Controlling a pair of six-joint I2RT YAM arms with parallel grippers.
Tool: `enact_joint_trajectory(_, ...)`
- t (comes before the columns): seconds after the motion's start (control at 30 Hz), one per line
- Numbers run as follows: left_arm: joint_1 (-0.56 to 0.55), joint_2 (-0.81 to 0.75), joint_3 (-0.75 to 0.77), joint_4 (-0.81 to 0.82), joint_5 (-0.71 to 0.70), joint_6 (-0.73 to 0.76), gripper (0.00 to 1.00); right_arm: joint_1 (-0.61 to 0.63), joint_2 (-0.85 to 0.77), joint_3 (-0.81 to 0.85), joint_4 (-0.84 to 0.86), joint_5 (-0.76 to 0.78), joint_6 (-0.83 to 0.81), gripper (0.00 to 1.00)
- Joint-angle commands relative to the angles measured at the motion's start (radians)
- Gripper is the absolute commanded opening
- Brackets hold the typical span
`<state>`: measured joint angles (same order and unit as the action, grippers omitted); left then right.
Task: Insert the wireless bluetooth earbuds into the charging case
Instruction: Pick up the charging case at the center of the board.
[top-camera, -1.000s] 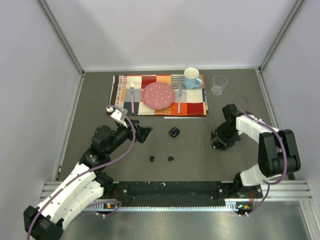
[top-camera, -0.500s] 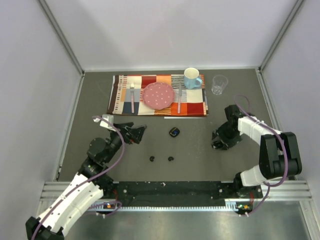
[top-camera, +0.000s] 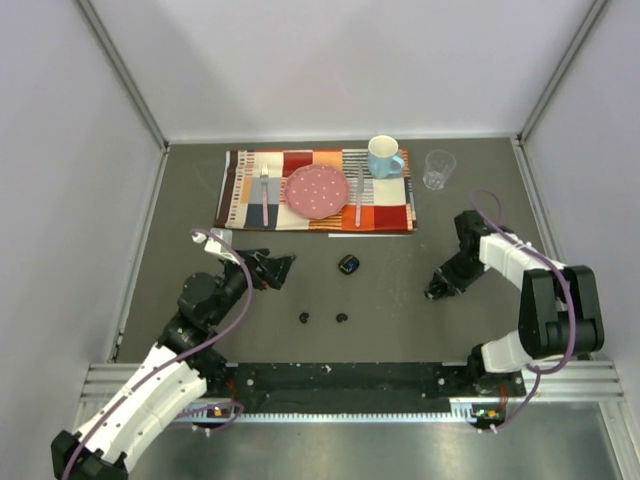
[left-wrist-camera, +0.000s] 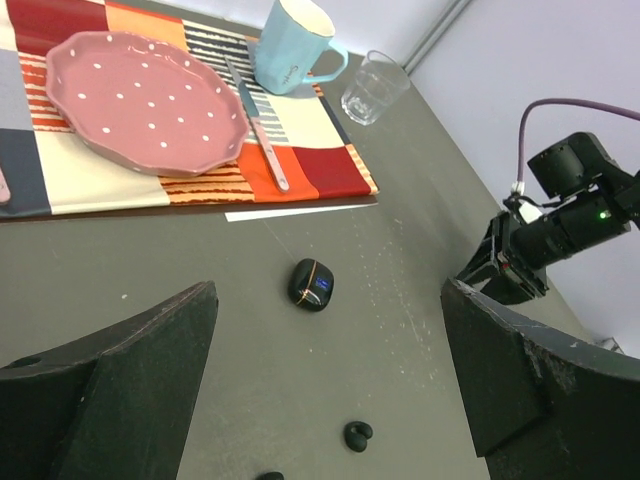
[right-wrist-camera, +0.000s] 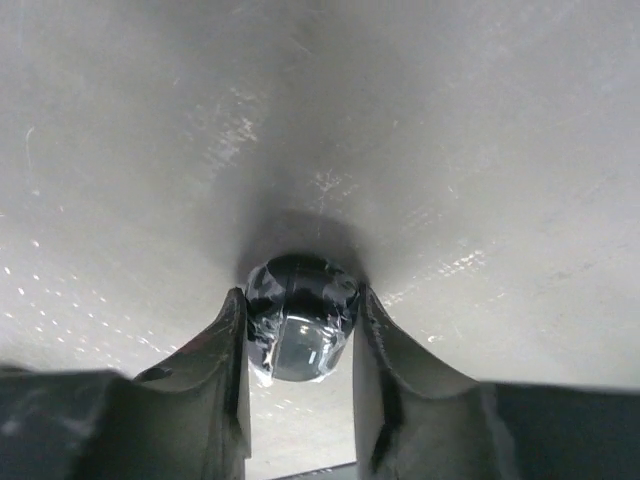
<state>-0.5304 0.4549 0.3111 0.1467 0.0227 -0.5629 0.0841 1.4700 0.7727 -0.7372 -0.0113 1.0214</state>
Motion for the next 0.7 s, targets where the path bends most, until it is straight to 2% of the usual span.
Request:
enact_joint_trajectory(0.0,0.004,0.01,0.042,0.037,0.054,0.021,0.98,-0.021,-0.017,-0.029,0.09,0.129,-0.06,0.1)
enact_joint_trajectory(0.03,0.004,0.013,0.043,0.036,0.059,0.021,0.98,-0.02,-0.023,-0.029,0.091,0.125,-0.073,0.0)
enact_joint_trajectory(0.27,0.004,0.025,0.056,0.043,0.069,0.006,0.98,-0.02,-0.209,-0.099,0.124,0.119,-0.127,0.0)
enact_joint_trajectory(0.43,0.004,0.071,0.062,0.057,0.095,0.001,0.96,-0.014,-0.457,-0.105,0.186,-0.011,-0.155,0.0)
enact_joint_trajectory(0.53,0.003,0.117,0.092,0.022,0.098,0.001,0.96,-0.012,-0.54,-0.079,0.199,-0.085,-0.078,0.0)
enact_joint_trajectory(0.67,0.001,0.136,0.086,0.074,0.108,-0.029,0.99,0.019,-0.66,-0.072,0.28,-0.151,0.066,0.0)
